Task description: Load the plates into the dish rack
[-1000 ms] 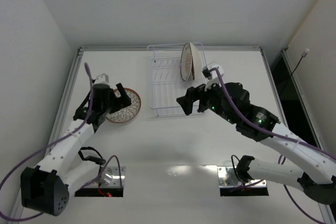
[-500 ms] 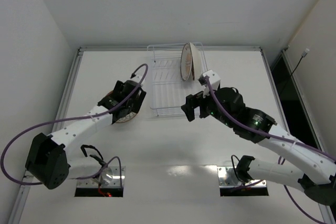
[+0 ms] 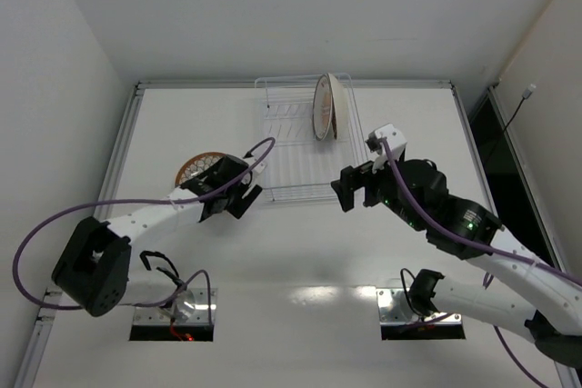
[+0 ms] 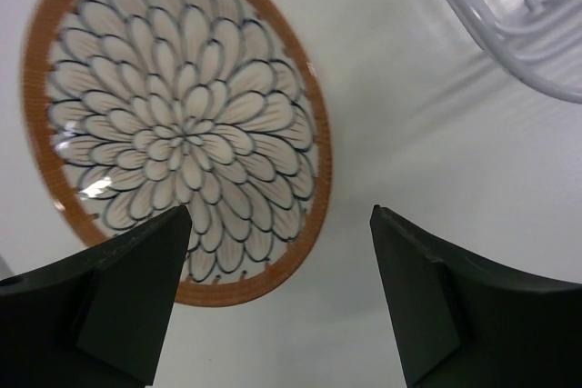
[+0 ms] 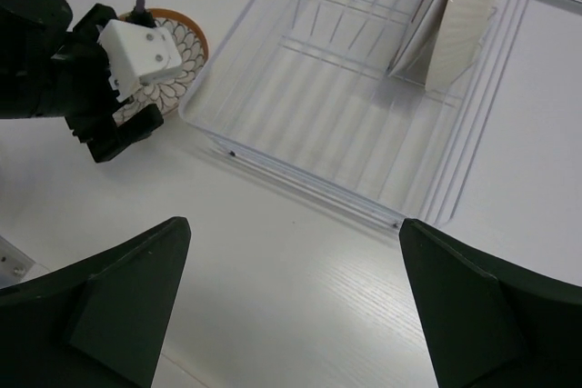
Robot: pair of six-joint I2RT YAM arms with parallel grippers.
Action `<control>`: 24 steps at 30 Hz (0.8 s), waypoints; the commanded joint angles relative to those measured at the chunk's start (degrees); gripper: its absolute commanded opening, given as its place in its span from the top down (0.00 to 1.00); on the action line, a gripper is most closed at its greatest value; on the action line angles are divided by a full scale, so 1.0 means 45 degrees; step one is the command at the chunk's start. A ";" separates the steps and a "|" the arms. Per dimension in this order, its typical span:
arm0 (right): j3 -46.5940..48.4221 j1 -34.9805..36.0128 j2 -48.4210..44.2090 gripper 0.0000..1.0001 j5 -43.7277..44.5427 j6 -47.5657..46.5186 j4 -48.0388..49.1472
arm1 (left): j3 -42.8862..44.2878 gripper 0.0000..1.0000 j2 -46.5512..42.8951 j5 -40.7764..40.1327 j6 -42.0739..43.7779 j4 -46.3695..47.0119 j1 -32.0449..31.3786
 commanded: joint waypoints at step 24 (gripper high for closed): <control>-0.0404 -0.0020 -0.1333 0.00 0.1141 -0.0336 -0.1291 | 0.2291 0.41 0.6117 -0.2337 0.0060 0.0253 0.0404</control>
